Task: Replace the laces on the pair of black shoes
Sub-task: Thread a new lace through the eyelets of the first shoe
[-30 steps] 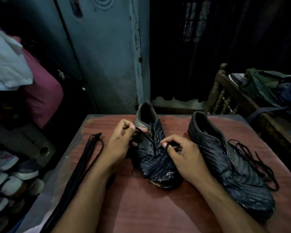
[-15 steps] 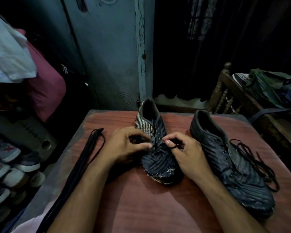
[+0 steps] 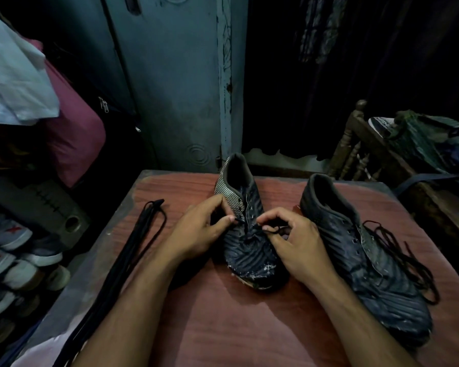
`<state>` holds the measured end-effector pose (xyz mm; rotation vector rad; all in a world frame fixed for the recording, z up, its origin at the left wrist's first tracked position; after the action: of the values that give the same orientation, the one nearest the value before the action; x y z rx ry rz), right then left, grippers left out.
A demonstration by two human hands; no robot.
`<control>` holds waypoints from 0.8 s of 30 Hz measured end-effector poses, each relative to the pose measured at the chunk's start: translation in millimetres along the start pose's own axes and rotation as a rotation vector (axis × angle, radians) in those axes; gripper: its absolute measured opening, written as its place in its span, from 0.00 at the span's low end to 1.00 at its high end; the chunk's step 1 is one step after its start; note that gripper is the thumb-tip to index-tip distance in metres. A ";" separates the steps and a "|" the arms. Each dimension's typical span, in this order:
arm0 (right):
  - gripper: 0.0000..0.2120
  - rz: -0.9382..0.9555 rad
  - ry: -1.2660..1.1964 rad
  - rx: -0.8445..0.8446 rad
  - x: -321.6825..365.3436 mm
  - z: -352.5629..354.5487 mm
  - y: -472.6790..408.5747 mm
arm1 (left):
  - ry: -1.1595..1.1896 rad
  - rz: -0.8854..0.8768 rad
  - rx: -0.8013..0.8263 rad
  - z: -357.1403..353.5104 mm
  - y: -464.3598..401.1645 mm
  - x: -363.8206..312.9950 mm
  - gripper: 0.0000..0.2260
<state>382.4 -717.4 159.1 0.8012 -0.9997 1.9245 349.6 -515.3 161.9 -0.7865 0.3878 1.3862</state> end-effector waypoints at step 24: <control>0.14 0.067 0.058 -0.030 8.5 2.3 -1.0 | 0.487 0.216 -0.050 -29.7 -6.9 10.1 0.06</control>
<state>379.6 -716.0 167.3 0.6991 -1.0297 1.9731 363.9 -528.6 136.3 -1.1525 0.8383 1.3980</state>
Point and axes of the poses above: each hand's wrist, its own y-axis away from the middle knuckle, its own z-axis out of the back of the hand, x = y × z, the point moved 5 cm from there along -y, towards the middle knuckle, and after that the axes turned 3 degrees about -y, right-handed, at the moved point
